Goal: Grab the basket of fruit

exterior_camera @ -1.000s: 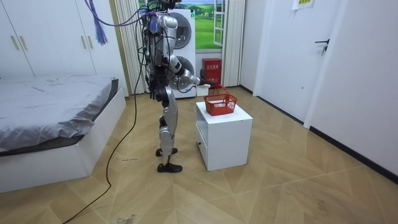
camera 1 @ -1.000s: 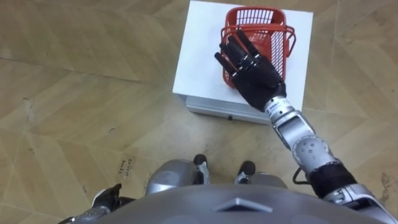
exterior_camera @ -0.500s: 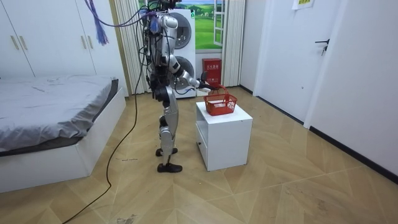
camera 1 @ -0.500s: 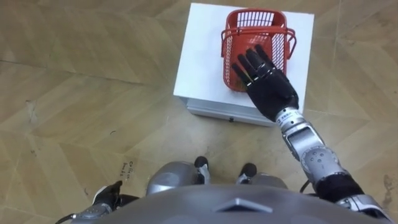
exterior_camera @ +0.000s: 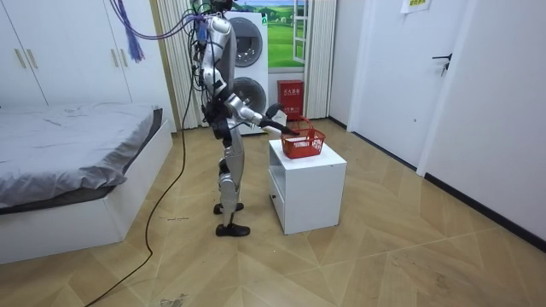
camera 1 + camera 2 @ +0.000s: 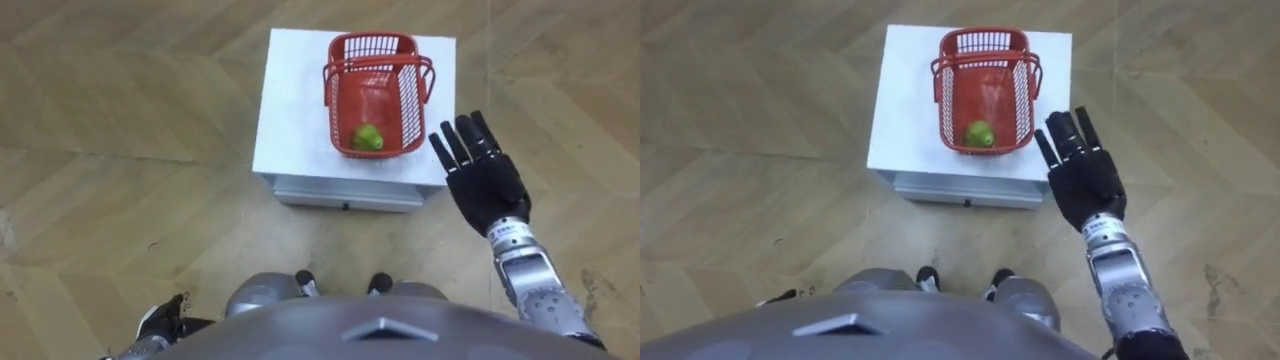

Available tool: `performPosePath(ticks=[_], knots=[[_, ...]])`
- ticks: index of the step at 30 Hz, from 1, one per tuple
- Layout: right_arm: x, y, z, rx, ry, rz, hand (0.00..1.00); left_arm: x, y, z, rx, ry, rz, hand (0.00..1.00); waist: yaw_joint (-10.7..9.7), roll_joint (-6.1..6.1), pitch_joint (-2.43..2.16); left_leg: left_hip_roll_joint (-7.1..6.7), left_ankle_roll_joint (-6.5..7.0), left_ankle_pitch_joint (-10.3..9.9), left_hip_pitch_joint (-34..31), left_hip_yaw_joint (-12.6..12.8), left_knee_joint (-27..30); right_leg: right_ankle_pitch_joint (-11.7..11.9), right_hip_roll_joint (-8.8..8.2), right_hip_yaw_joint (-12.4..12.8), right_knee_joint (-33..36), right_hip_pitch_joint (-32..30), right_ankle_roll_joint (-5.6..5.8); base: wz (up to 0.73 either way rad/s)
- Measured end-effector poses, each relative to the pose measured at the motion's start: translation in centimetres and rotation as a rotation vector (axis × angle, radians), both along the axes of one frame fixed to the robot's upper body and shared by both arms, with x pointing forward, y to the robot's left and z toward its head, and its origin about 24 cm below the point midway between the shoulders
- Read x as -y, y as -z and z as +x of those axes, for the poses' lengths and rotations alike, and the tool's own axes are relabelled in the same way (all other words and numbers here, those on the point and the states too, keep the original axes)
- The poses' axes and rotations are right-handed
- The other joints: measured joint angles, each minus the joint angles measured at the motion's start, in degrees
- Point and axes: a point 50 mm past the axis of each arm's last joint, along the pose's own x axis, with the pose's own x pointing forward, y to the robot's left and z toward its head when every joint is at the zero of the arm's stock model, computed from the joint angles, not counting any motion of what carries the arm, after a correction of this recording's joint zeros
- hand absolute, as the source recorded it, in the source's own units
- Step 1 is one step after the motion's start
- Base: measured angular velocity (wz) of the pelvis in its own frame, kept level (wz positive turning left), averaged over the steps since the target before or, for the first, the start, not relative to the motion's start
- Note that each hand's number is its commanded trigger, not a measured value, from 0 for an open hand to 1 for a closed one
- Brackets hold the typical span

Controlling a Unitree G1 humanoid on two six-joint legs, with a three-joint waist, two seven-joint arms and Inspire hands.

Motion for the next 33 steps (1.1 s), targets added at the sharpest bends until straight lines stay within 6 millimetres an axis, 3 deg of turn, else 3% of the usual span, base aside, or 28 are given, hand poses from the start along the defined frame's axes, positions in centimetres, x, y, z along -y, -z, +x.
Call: performPosePath(ticks=[2,8,14,18,21,26,33], knots=[[0.9,0.7,-1.3,-0.045,0.032,-0.017,0.0,-0.5,-0.1,0.0,0.026,-0.054,0.01,0.0,-1.1,-0.52,0.12,0.27,-0.14,-0.3,1.1,0.7,0.0,-0.1,0.41,1.4,-0.4,1.0,-0.05,-0.16],[3.3,2.9,-5.9,-0.221,0.158,-0.07,0.0,-1.0,-0.3,-0.3,0.046,-0.11,0.046,0.0,-4.0,-1.35,-0.01,0.43,-0.28,-0.7,2.3,1.2,-0.1,-0.1,0.72,1.5,-1.0,1.5,-0.11,-0.07],[4.0,5.0,-10.1,-0.49,0.173,-0.158,0.0,-1.3,-0.4,-0.3,0.051,-0.139,0.086,0.0,-5.5,-2.0,-0.15,0.4,-0.55,-1.2,4.1,1.7,-0.9,-0.3,1.17,2.1,-1.9,3.4,-0.17,-0.07],[3.9,5.7,-11.4,-0.632,0.107,-0.234,0.0,-1.4,-0.5,-0.1,0.072,-0.145,0.113,0.0,-5.8,-1.96,0.12,0.38,-0.61,-1.4,5.7,1.9,-1.6,-0.5,1.3,2.6,-2.1,4.6,-0.11,-0.04],[3.6,6.4,-11.5,-0.744,-0.043,-0.35,0.0,-1.3,-0.5,0.0,0.07,-0.137,0.132,0.0,-5.8,-1.96,-0.03,0.33,-0.6,-1.4,6.0,1.5,-1.7,-0.6,1.22,2.4,-2.1,4.9,-0.04,0.03],[2.8,7.2,-11.9,-0.893,-0.332,-0.557,0.0,-0.9,-0.2,-1.0,0.014,-0.119,0.131,0.0,-5.2,-2.16,0.14,0.26,-0.57,-1.6,7.1,0.7,-1.9,-1.1,1.1,1.6,-2.5,6.5,0.09,0.09],[2.3,7.8,-12.6,-1.021,-0.471,-0.612,0.0,0.0,0.2,-2.0,-0.094,-0.038,0.128,0.0,-3.6,-2.19,0.13,0.21,-0.63,-2.0,7.4,-1.2,-1.4,-1.8,0.86,0.1,-3.1,8.0,0.19,0.15]])
